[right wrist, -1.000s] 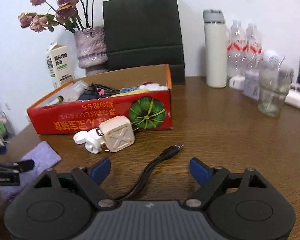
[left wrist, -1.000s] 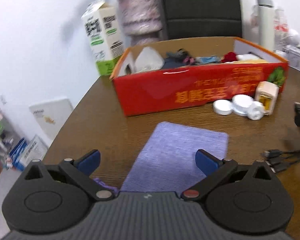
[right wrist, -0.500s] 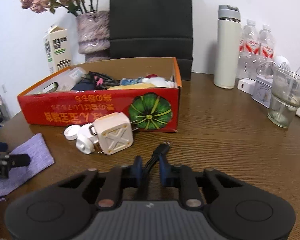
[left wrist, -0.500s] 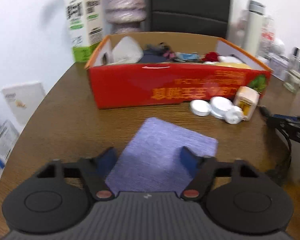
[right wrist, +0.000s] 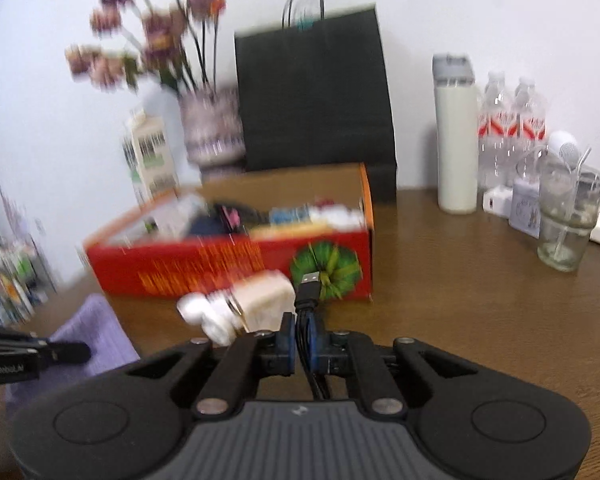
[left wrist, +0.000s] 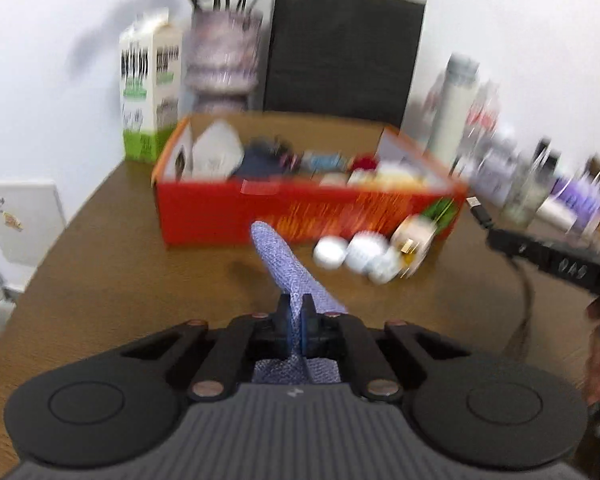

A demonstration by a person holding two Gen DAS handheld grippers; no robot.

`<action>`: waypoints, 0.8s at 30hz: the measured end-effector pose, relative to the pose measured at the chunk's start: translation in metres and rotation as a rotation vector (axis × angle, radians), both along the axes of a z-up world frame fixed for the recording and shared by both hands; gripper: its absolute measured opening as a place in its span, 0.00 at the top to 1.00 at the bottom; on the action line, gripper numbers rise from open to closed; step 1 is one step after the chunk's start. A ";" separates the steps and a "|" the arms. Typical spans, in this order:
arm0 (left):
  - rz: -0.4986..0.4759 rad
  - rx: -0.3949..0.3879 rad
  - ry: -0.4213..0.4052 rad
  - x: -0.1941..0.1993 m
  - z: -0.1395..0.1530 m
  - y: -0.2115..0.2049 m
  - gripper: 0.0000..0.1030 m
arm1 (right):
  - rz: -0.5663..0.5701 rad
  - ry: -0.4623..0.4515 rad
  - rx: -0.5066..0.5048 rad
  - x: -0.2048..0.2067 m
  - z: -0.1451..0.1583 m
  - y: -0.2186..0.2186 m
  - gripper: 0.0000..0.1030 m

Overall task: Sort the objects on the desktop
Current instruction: 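Carry the cloth and USB cable into the cardboard box while both tools open to release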

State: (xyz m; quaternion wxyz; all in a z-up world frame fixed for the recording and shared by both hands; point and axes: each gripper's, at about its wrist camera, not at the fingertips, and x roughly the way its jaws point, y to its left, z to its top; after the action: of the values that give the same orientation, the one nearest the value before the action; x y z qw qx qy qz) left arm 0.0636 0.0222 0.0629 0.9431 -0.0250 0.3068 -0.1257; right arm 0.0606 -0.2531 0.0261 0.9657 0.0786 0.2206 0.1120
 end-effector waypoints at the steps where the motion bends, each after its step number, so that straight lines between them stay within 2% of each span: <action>1: -0.005 -0.011 -0.021 -0.003 0.011 -0.001 0.95 | -0.001 -0.024 0.013 -0.003 0.006 -0.002 0.95; 4: -0.029 -0.023 -0.094 -0.001 0.049 -0.007 0.95 | 0.004 -0.100 0.057 -0.011 0.032 -0.005 0.96; 8: -0.015 -0.004 -0.181 0.027 0.095 -0.021 0.95 | 0.049 -0.135 0.129 0.003 0.065 -0.007 0.97; 11: 0.025 0.004 -0.194 0.060 0.109 -0.030 0.95 | 0.051 -0.184 0.144 0.023 0.092 -0.005 0.97; 14: 0.071 -0.030 -0.163 0.097 0.107 -0.027 0.95 | 0.072 -0.207 0.187 0.050 0.115 -0.002 0.97; 17: 0.129 -0.081 -0.101 0.133 0.092 -0.021 0.95 | 0.087 -0.195 0.215 0.083 0.122 0.005 0.97; 19: 0.142 -0.112 -0.046 0.156 0.077 -0.018 0.95 | 0.091 -0.166 0.216 0.110 0.118 0.014 0.97; 22: 0.158 -0.112 -0.063 0.174 0.057 -0.017 0.95 | 0.079 -0.101 0.186 0.154 0.104 0.027 0.97; 24: 0.164 -0.093 -0.027 0.188 0.047 -0.016 0.95 | 0.071 -0.043 0.155 0.183 0.092 0.035 0.97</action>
State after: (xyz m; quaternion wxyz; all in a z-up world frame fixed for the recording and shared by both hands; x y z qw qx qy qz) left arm 0.2512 0.0061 0.1101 0.9520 -0.0923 0.2850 -0.0625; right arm 0.2438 -0.2182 0.1182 0.9567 0.1428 0.1929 0.1647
